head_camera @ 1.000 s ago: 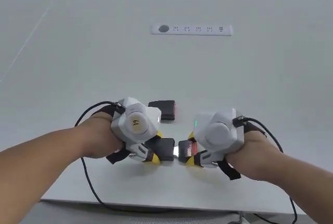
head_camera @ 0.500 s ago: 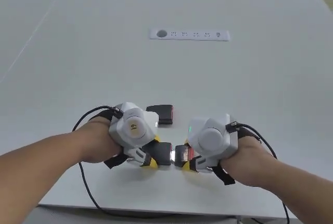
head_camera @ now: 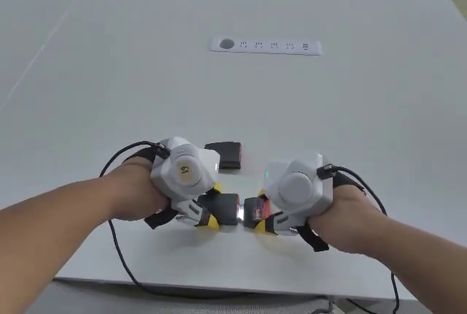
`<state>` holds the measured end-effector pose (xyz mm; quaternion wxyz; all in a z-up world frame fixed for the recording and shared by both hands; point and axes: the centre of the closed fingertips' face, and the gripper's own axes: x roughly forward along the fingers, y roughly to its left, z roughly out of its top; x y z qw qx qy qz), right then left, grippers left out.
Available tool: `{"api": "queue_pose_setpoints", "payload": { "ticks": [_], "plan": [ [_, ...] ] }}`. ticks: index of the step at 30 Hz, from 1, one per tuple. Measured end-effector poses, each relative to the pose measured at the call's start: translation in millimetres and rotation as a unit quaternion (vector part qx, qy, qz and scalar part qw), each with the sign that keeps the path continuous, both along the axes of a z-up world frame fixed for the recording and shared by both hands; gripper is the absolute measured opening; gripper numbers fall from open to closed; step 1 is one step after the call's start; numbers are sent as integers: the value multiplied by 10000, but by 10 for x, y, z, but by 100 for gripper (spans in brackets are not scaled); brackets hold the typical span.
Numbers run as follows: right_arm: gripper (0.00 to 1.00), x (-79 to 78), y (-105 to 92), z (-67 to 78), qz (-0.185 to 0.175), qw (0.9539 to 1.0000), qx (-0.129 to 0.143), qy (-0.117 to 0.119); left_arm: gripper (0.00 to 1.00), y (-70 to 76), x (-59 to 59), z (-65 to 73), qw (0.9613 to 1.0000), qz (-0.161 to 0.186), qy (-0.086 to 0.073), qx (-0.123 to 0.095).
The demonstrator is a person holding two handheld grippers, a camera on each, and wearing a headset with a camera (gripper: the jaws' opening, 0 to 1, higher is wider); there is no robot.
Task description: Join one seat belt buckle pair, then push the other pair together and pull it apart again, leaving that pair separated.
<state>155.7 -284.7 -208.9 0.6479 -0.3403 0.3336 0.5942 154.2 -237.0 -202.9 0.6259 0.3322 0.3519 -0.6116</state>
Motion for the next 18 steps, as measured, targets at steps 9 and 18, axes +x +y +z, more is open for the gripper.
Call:
{"api": "queue_pose_setpoints", "payload": {
  "ticks": [9,18],
  "plan": [
    [31,30,-26,-25,-50,10000,42,-40,34,17,-2,-6,9999,105,18,-32],
    [31,16,-15,-3,-62,9999,67,-45,34,31,3,-19,9998,161,13,-62]
  ]
}}
